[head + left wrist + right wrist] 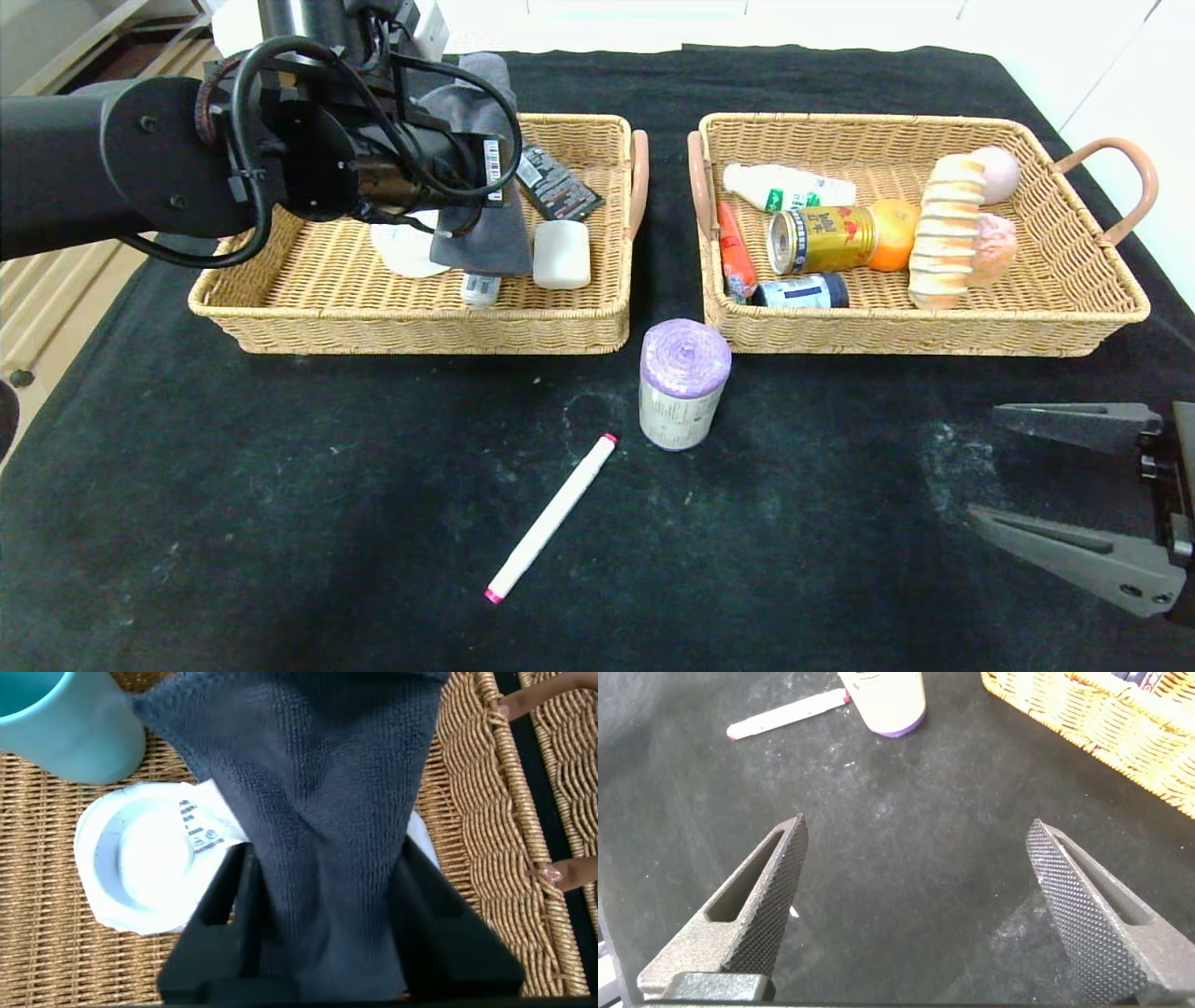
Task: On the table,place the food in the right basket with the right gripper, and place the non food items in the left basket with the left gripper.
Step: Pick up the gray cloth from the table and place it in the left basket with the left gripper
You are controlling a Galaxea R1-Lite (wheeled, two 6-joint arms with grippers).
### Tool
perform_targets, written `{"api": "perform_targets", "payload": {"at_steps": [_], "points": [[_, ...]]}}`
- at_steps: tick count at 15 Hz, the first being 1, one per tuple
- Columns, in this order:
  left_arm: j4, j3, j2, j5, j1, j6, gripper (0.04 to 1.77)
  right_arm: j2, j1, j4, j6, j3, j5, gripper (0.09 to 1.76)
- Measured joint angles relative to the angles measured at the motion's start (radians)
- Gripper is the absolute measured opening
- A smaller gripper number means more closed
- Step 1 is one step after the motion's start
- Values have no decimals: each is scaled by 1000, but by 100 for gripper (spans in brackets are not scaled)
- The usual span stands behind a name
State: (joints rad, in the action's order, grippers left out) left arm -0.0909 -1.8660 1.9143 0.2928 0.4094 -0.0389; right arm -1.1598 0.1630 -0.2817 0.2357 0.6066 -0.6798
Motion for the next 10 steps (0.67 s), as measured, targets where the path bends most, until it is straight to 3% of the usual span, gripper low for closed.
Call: {"api": "perform_targets", "payload": {"at_steps": [5,10], "points": [[-1,6,0,1,3,-2,128,1,-1,0,2,-1,0,171],[-13,10,-11,0,20,-1,148,2,-5,-1,4,1,0,171]]}}
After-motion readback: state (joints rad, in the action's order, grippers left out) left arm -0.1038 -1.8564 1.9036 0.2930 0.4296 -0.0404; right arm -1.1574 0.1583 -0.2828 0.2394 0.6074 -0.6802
